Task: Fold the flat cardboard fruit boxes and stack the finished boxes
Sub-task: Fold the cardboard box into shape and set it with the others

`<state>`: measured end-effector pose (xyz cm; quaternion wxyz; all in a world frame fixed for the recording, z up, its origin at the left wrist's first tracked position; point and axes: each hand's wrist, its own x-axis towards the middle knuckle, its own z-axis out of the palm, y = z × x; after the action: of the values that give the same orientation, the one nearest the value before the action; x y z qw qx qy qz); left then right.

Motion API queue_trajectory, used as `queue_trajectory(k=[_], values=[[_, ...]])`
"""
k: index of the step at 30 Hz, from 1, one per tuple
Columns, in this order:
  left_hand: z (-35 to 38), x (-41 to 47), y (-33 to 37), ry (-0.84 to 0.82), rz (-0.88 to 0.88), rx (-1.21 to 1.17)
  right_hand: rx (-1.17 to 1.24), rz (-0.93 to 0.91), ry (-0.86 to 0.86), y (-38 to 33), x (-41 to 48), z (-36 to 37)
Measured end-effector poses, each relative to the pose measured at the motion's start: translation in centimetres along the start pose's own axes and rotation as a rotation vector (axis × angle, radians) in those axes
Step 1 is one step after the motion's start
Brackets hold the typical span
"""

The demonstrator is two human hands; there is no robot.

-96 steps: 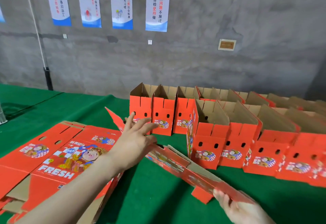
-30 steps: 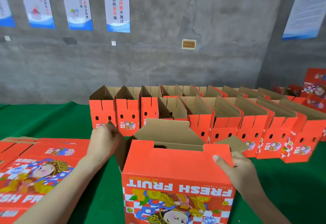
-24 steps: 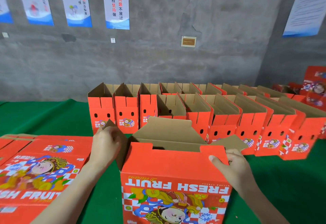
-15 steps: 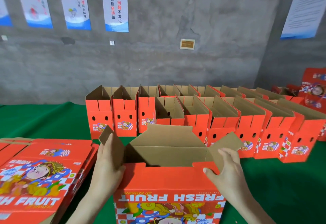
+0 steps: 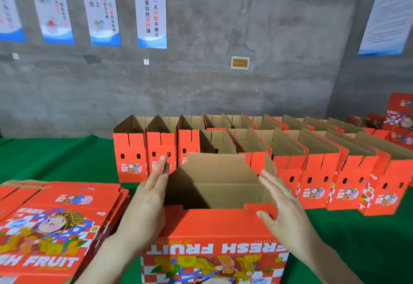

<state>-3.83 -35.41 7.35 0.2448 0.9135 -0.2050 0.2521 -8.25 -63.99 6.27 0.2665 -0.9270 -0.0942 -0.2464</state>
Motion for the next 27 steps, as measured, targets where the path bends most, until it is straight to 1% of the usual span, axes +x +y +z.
queue_trajectory(k=[3,5,7,9,11,13,16,19,20,23,27], values=[[1.5,-0.9,-0.3,-0.101,-0.03,-0.027,-0.107,-0.037,-0.137,0.9,-0.8,1.7],[2.0,-1.1,-0.8,-0.13,-0.005,-0.047,-0.297,-0.139,-0.18,1.1,-0.6,1.8],[2.1,-1.1,-1.4,-0.147,0.003,-0.049,-0.394,-0.25,-0.207,0.9,0.2,1.5],[2.1,-1.0,-1.7,-0.15,-0.004,-0.052,-0.388,-0.337,-0.268,0.7,1.2,1.5],[2.1,-1.0,-1.9,-0.153,0.005,-0.052,-0.315,-0.385,-0.286,0.5,2.1,1.4],[2.0,-1.0,-2.0,-0.152,0.018,-0.059,-0.259,-0.394,-0.232,0.0,3.1,0.8],[1.7,-0.8,-2.0,-0.148,0.051,-0.075,-0.125,-0.309,-0.169,-0.6,5.8,0.0],[1.5,-0.6,-2.0,-0.161,0.107,-0.083,-0.104,-0.191,-0.224,-0.2,9.1,-0.3],[1.4,-0.6,-2.1,-0.165,0.127,-0.083,-0.016,-0.124,-0.238,0.1,10.0,-0.3],[1.5,-0.6,-2.6,-0.18,0.154,-0.072,0.443,0.101,-0.288,0.6,11.4,-0.6],[1.8,-0.2,-3.3,-0.19,0.155,-0.036,0.857,0.303,-0.224,2.5,10.8,0.7]])
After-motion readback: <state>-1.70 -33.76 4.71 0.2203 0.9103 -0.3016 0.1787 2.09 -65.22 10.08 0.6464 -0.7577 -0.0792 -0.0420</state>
